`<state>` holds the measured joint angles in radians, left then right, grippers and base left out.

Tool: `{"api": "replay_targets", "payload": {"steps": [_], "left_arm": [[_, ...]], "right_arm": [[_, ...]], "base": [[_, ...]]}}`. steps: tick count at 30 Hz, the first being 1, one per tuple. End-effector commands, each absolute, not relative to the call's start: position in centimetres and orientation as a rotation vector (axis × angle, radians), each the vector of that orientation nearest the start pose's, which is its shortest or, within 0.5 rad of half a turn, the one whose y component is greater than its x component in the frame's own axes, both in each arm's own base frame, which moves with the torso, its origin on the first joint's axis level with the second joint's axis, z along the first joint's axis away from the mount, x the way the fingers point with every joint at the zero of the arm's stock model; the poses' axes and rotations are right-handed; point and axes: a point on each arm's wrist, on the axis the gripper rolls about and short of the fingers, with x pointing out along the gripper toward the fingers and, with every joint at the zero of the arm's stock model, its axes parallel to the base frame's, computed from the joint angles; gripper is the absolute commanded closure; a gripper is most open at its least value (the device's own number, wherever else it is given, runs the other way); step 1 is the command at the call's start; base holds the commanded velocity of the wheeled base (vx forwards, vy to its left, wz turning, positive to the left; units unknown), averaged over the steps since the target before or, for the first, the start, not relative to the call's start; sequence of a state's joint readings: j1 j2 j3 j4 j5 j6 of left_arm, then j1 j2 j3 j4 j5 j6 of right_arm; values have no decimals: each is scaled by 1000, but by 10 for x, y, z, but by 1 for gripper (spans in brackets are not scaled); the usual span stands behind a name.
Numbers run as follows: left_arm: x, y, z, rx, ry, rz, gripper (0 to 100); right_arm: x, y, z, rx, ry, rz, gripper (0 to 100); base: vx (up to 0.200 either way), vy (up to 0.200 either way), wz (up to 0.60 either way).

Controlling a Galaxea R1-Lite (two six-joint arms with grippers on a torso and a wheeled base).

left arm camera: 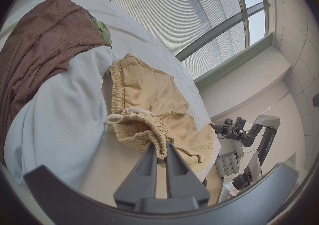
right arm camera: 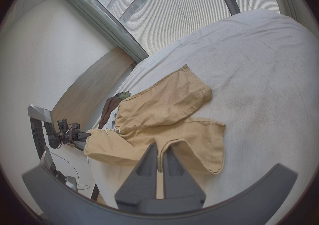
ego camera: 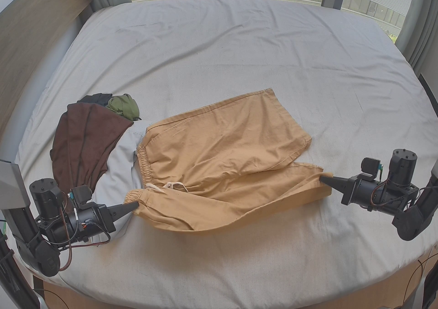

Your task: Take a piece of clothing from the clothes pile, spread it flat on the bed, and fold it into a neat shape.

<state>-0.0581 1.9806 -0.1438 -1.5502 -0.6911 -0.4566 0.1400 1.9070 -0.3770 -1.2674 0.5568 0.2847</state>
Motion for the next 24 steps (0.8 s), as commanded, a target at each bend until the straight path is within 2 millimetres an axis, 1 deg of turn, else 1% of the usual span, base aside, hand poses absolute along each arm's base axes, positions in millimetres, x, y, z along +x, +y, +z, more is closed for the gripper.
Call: {"api": "replay_targets", "payload": {"steps": [1,3,4,6,9,13,19,21,23,24], "left_arm": [[240,-33,61,-519,436,-674,100],[240,-33,61,-519,436,-674,100],[241,-34,63,-514,427,-678,100],[243,-34,65,-514,413,-676,100],[247,-35,78,-558,369,-656,100],[247,-36,89,-607,344,-658,100],[251,-38,89,-611,334,-640,100],[255,-38,89,-611,321,-618,100],[256,-38,88,-611,321,-614,100],[259,-38,89,-610,311,-603,100]], "right_arm": [[279,52,106,325,302,661,100],[279,52,106,325,302,661,100],[284,52,115,326,293,663,100],[287,53,118,325,290,663,100],[296,54,126,324,275,663,100],[306,56,134,324,275,666,100],[324,59,153,317,248,639,100],[333,61,162,314,231,637,100],[334,61,163,313,229,636,100],[341,65,169,311,222,643,100]], "base": [[0,0,0],[0,0,0],[0,0,0],[0,0,0],[0,0,0],[0,0,0],[0,0,0],[0,0,0],[0,0,0],[0,0,0]]}}
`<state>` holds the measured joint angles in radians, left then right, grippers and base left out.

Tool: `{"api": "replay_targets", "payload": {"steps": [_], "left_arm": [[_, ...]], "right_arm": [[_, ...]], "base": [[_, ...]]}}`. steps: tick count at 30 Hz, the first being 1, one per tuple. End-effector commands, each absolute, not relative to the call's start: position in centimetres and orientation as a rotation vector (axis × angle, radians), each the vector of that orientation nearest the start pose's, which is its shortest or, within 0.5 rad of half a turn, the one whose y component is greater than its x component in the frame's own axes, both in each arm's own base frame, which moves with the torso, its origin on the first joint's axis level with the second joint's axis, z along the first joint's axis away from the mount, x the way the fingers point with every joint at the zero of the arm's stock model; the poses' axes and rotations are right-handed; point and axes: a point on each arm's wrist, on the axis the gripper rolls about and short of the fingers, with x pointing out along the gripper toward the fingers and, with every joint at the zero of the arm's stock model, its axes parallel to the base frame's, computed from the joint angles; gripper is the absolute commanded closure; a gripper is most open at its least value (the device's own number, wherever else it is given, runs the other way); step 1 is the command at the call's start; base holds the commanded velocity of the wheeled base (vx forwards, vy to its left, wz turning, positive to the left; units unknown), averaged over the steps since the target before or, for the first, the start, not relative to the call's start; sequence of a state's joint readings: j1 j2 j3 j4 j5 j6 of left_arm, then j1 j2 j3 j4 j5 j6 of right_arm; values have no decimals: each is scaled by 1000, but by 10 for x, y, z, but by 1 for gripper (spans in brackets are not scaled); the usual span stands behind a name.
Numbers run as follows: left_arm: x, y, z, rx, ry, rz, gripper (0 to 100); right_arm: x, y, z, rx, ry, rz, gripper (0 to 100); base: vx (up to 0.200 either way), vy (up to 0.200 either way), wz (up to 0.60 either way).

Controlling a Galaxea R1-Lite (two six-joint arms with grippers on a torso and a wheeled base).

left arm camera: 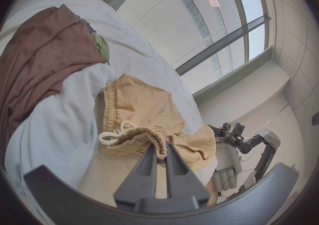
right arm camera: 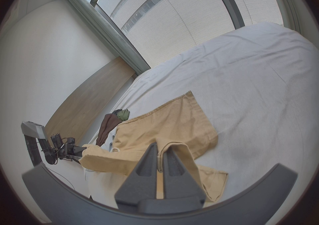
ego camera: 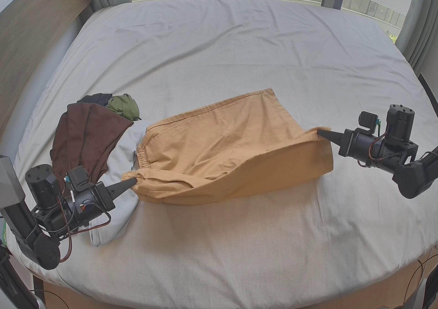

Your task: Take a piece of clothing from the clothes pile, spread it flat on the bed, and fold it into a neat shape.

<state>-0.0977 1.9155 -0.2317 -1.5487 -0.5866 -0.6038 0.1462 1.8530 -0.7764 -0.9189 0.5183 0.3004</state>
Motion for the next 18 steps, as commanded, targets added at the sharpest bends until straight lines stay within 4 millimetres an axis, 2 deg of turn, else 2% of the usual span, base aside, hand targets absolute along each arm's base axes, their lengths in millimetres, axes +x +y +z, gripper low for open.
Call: {"api": "replay_targets", "payload": {"steps": [1,9,18], "left_arm": [[260,-37,88,-612,310,-596,100],[268,-36,85,-612,300,-564,100],[275,-36,85,-617,282,-530,100]], "right_arm": [[344,66,171,311,220,640,100],[373,73,181,305,195,624,100],[392,78,199,304,186,629,100]], "base": [[0,0,0],[0,0,0],[0,0,0]]}}
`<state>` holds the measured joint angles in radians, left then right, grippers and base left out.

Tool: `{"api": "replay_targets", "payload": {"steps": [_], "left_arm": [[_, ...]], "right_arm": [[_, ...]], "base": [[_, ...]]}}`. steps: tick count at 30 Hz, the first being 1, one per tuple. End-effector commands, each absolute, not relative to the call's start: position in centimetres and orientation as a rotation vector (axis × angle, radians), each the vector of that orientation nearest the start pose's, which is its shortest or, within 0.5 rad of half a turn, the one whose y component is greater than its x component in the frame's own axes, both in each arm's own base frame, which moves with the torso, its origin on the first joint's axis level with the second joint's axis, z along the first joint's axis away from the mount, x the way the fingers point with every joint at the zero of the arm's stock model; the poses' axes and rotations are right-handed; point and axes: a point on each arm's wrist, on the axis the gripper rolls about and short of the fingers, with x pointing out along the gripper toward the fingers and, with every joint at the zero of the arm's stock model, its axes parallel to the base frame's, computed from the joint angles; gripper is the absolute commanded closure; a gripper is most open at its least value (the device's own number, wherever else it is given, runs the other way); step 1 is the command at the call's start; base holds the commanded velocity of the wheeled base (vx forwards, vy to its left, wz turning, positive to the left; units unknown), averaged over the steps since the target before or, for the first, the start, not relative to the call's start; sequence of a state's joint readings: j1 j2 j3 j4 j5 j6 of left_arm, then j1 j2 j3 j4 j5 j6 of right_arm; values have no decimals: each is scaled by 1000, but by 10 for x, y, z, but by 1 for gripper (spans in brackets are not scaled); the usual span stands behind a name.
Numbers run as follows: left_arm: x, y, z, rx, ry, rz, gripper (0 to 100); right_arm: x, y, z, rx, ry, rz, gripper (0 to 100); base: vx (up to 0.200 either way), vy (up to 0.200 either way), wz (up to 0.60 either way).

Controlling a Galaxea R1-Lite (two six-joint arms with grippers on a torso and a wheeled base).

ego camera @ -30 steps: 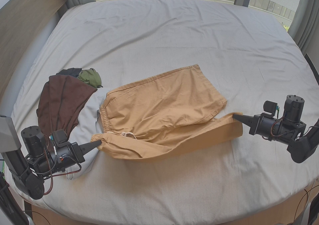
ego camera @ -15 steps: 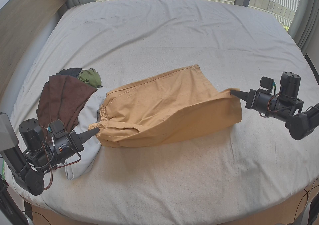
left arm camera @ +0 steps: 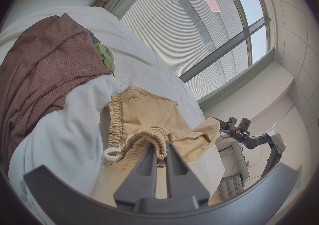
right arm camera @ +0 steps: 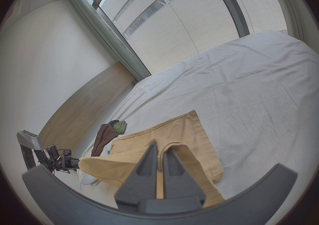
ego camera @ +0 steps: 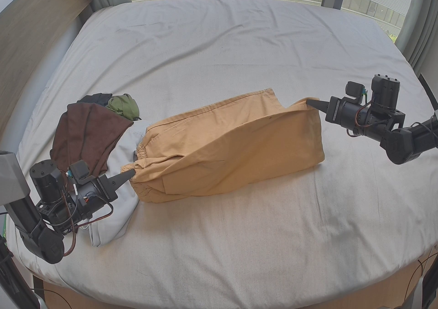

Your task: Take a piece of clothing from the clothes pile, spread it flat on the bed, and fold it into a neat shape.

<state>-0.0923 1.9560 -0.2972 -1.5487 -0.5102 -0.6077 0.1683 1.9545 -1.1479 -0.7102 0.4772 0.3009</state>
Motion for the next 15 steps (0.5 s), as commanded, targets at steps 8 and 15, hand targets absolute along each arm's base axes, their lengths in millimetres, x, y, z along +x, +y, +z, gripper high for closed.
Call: {"api": "replay_targets", "payload": {"steps": [8,15], "left_arm": [[278,-36,85,-631,277,-521,100],[284,-36,90,-666,249,-496,100]], "right_arm": [[406,83,207,303,185,634,100],[420,93,213,298,159,625,100]], "base": [[0,0,0],[0,0,0]]}}
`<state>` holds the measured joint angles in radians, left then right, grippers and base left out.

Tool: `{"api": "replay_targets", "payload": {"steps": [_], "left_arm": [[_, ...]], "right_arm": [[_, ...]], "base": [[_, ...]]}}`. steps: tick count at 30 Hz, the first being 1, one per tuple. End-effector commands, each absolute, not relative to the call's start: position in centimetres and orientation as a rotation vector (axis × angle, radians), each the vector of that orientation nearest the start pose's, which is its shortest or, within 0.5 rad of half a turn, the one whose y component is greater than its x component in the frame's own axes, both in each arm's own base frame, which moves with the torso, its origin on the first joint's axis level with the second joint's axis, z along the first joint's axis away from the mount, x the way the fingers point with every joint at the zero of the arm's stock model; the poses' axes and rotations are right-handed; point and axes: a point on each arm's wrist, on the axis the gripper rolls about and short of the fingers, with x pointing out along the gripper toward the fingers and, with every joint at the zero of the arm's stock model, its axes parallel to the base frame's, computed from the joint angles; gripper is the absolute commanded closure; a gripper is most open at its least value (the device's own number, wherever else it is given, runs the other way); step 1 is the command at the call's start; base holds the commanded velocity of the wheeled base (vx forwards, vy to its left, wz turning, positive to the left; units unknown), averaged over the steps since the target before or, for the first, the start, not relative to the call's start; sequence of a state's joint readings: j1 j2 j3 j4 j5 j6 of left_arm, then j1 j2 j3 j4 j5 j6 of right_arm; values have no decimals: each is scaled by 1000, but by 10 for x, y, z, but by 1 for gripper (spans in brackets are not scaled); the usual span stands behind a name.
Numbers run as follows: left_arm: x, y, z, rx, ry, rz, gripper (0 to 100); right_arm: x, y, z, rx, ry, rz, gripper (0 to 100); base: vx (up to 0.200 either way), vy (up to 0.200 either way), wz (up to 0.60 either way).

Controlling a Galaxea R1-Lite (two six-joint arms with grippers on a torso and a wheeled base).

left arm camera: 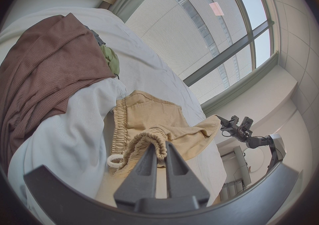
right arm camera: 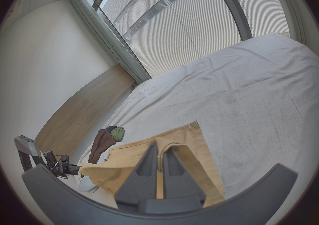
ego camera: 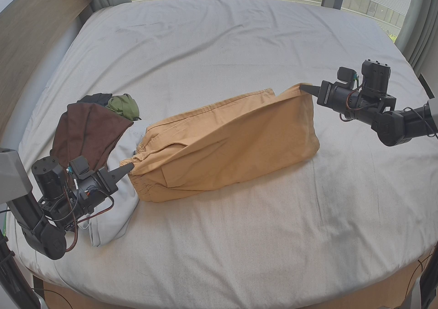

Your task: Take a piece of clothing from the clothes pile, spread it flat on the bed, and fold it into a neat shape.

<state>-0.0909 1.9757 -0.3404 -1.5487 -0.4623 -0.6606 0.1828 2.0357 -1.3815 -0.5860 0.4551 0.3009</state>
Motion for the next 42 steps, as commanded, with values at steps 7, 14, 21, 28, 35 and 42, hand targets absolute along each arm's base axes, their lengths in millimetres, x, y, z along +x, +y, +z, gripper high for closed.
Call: {"api": "replay_targets", "payload": {"steps": [7,14,21,28,35,42], "left_arm": [[293,-36,87,-684,238,-461,100],[304,-37,86,-715,211,-409,100],[312,-38,84,-720,194,-379,100],[320,-38,78,-721,187,-355,100],[323,-38,77,-721,187,-355,100],[328,-38,76,-720,178,-353,0]], "right_arm": [[433,98,217,296,141,606,100],[446,100,218,311,126,598,100],[461,108,203,311,126,562,100],[475,124,194,319,106,545,100],[486,126,192,333,75,508,100],[488,122,201,357,17,486,0]], "base": [[0,0,0],[0,0,0],[0,0,0],[0,0,0],[0,0,0],[0,0,0]]}}
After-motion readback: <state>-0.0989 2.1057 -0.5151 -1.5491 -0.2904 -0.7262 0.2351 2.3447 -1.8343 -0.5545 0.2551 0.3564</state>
